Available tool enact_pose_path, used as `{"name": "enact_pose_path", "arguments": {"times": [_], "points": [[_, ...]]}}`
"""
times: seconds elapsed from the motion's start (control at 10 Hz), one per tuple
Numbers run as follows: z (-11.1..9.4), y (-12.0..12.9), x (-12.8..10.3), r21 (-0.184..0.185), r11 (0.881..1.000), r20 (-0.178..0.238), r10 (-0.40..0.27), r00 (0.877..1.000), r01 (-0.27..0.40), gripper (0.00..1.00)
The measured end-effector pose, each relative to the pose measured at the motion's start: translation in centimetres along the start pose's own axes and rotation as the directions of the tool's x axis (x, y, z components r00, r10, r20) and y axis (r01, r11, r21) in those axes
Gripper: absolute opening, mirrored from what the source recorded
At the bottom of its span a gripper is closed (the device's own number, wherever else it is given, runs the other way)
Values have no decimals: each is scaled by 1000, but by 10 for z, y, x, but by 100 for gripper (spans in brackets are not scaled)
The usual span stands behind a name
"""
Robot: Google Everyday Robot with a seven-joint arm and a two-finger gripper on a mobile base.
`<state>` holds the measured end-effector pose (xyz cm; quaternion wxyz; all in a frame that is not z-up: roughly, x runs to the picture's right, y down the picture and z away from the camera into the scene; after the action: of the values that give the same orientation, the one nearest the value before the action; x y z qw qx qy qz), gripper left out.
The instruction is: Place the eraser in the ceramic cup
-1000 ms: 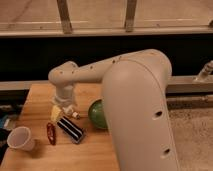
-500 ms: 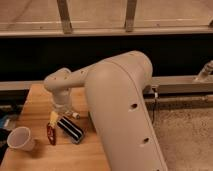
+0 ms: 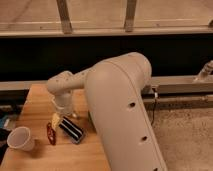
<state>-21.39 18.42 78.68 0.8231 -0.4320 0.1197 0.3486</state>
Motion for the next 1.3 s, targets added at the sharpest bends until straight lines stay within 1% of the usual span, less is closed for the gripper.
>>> {"name": "enact_pose_path", "arguments": {"times": [0.2,0.4,1.0,1.1,1.3], "points": [[8,1,2,-21,1000,-4,13,1000,-13,80],[15,6,-1,-42,999,-4,7,1000,-8,80],[33,14,-20,-90,996,6,-21,1000,22,80],[35,16,-24,-92,995,4,-27,1000,27,78],[37,22,-28,-79,996,-8,-41,999,41,64]]}}
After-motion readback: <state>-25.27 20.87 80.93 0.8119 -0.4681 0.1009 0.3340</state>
